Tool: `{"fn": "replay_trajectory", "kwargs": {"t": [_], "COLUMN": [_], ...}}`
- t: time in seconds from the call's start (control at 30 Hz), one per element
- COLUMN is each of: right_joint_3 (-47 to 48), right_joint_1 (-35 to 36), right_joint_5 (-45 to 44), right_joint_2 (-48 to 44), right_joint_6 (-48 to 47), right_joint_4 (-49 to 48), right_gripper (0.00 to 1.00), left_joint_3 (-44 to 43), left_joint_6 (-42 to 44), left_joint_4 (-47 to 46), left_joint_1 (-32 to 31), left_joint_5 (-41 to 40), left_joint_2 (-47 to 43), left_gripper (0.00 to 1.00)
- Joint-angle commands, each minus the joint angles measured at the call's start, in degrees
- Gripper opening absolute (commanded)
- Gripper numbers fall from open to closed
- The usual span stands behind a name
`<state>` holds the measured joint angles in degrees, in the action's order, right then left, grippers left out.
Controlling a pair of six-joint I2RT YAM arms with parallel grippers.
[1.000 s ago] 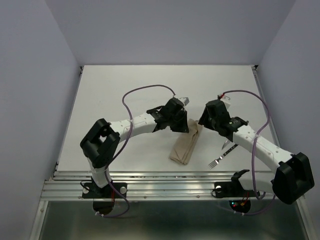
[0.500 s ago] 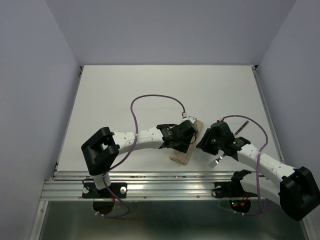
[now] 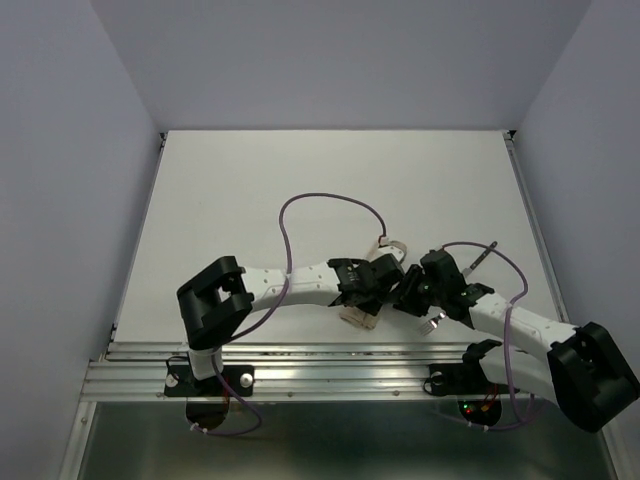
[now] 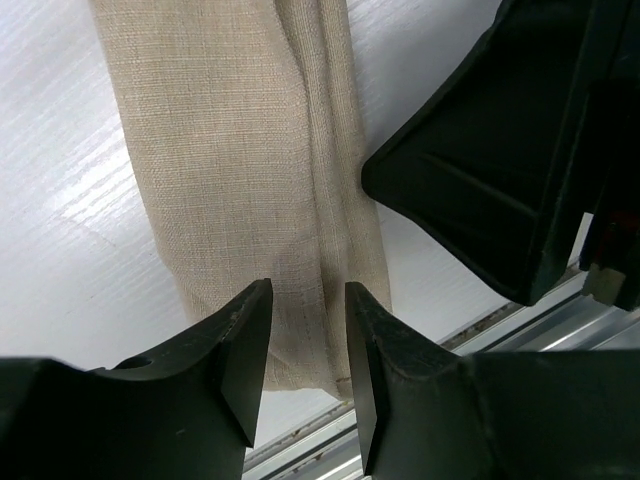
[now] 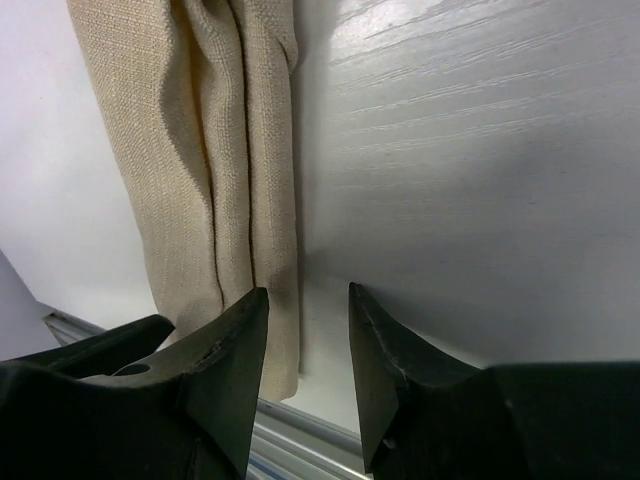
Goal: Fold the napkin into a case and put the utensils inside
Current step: Smooth out the smaller rectangle-folded napkin at the center of the board.
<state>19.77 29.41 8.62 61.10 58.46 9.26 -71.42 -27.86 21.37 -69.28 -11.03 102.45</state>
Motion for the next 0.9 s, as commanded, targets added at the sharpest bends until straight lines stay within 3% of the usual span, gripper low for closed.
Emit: {"fn": "replay_trajectory", "kwargs": {"t": [0.0, 0.17, 0.53, 0.63, 0.73, 0.77, 0.8, 0.87], "right_joint_3": [-1.75, -1.84, -1.84, -1.84, -1.93, -2.01, -2.1, -2.37], "right_joint_1": [1.09, 1.09, 1.62, 1.62, 1.62, 1.62, 1.62, 1.62], "right_joint_5": [1.4, 1.66, 0.96, 0.61, 0.26, 0.08, -0.01, -0.19], "right_joint_2": [1.3, 3.05, 6.14, 5.78, 5.08, 4.91, 4.73, 4.2], "right_joint_6": [1.4, 1.49, 2.19, 2.45, 2.63, 2.63, 2.8, 2.8], "right_joint_4": [-4.6, -5.83, -6.97, -6.53, -5.92, -5.83, -5.48, -5.48], "right_gripper": [0.44, 0.43, 0.28, 0.2, 0.2, 0.2, 0.2, 0.2], "left_joint_3": [-1.97, -2.23, -3.11, -3.64, -3.99, -4.08, -3.99, -4.08], "left_joint_6": [2.1, 2.72, 2.98, 2.9, 2.9, 2.81, 2.55, 2.37], "left_joint_4": [-0.01, -0.8, -0.8, -0.62, -0.53, -0.45, -0.36, -0.36], "left_joint_1": [-0.51, -0.6, -0.77, -0.77, -0.77, -0.77, -0.86, -0.77], "left_joint_5": [-1.19, -0.31, -0.13, -0.57, -1.01, -1.1, -1.28, -1.37], "left_joint_2": [0.64, 1.78, 5.12, 6.09, 6.62, 6.7, 6.88, 6.88], "left_gripper": [0.46, 0.45, 0.43, 0.36, 0.18, 0.06, 0.0, 0.0]}}
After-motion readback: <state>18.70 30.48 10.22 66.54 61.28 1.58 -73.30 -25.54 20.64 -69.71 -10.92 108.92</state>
